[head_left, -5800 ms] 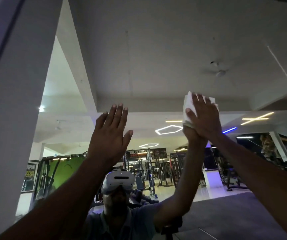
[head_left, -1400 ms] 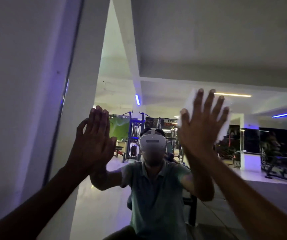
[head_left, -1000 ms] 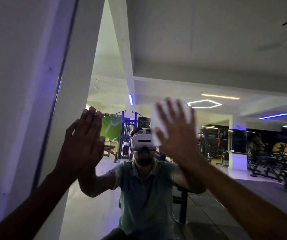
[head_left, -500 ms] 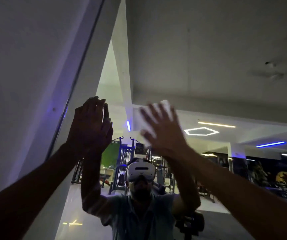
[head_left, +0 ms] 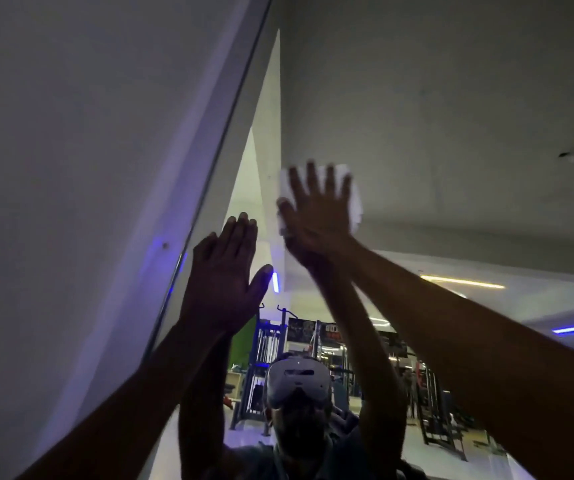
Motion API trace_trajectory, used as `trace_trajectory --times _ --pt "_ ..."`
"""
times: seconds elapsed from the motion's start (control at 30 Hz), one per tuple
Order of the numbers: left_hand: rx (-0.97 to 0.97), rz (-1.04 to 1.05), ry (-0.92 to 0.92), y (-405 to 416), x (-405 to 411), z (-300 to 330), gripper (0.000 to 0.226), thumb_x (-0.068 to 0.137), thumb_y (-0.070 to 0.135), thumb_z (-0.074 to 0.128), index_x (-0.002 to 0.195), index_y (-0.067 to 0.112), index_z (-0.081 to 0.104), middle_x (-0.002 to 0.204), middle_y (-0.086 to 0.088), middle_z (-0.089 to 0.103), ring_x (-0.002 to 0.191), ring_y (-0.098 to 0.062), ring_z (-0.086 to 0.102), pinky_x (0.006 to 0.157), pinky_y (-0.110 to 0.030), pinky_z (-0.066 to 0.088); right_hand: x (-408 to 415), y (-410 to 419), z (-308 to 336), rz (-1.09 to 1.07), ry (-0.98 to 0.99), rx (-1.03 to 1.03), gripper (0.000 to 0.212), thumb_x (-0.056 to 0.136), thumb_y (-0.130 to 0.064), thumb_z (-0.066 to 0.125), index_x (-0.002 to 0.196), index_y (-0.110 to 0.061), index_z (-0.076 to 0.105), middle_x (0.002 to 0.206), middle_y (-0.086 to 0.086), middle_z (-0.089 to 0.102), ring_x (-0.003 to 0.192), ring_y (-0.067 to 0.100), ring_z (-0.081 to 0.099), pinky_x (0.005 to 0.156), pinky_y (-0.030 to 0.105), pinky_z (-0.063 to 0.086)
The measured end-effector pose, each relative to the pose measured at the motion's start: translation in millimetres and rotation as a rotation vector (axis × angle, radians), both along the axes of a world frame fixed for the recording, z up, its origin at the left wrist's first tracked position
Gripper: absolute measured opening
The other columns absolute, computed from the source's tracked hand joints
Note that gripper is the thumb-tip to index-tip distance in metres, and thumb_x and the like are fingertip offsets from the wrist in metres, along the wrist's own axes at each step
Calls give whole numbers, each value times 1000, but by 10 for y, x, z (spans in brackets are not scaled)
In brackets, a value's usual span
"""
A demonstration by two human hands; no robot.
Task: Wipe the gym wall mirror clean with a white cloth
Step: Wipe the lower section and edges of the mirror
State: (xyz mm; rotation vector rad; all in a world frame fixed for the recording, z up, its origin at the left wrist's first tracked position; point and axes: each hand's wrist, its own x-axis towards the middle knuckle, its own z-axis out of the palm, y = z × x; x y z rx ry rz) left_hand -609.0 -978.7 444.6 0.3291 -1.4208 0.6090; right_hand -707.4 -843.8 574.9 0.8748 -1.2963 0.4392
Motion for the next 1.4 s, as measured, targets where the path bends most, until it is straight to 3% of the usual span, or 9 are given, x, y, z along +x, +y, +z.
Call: trace_trajectory --times 0.07,0.13,0.33,0.5,0.63,0.8,1.0,1.13,1.4 --pt "19 -17 15 -12 -19 -7 79 103 56 32 163 4 32 171 -14 26 160 -26 25 124 -46 22 120 -76 -55 -63 73 200 85 94 -58 -3 168 -26 21 176 11 16 161 44 11 126 66 -2" --pt "54 -83 36 16 -49 4 86 102 59 34 163 -1 27 172 -19 20 161 -31 19 127 -42 14 -114 110 149 -44 180 226 78 98 -56 11 163 -21 37 170 17 33 154 47 31 121 73 13" --pt "97 -135 -43 -18 111 -38 90 100 63 26 167 5 11 176 -12 3 164 -21 2 130 -31 -3 -604 513 583 5 -77 -82 78 102 -66 17 163 -23 39 167 20 35 152 52 31 119 76 11" --pt "-72 170 -165 -464 714 -52 77 106 56 23 164 6 29 172 -12 23 161 -23 21 126 -52 23 92 -219 245 8 114 -15 72 102 -55 23 161 -20 43 165 21 39 150 56 33 119 78 14" --pt "-27 120 -80 -531 746 -202 73 109 53 17 163 6 32 172 -12 24 162 -26 18 127 -48 20 513 -773 -80 13 238 54 65 103 -51 30 154 -17 53 157 20 51 144 51 46 116 77 24" --pt "-21 118 -95 -554 775 -179 77 110 52 3 163 6 33 171 -12 26 160 -27 24 126 -48 25 292 -450 -62 -21 309 224 66 106 -51 22 162 -21 42 164 18 42 150 46 40 120 72 21" --pt "-41 91 -86 -588 732 -177 72 111 50 9 163 6 32 172 -11 25 160 -28 23 127 -43 16 -548 394 88 -7 -4 -73 72 104 -55 23 164 -18 36 169 19 33 154 48 30 122 71 11" --pt "-47 56 -57 -577 722 -207 68 107 43 28 164 6 29 173 -10 21 161 -25 19 129 -43 15 -224 202 24 70 -172 -186 77 100 -57 19 165 -18 34 170 21 30 155 53 23 122 73 1" --pt "-8 28 -80 -619 748 -188 69 108 44 22 166 8 22 174 -8 15 162 -20 12 131 -41 12 829 -984 -248 66 135 22 72 103 -50 21 158 -11 47 162 22 43 151 52 35 121 74 13"
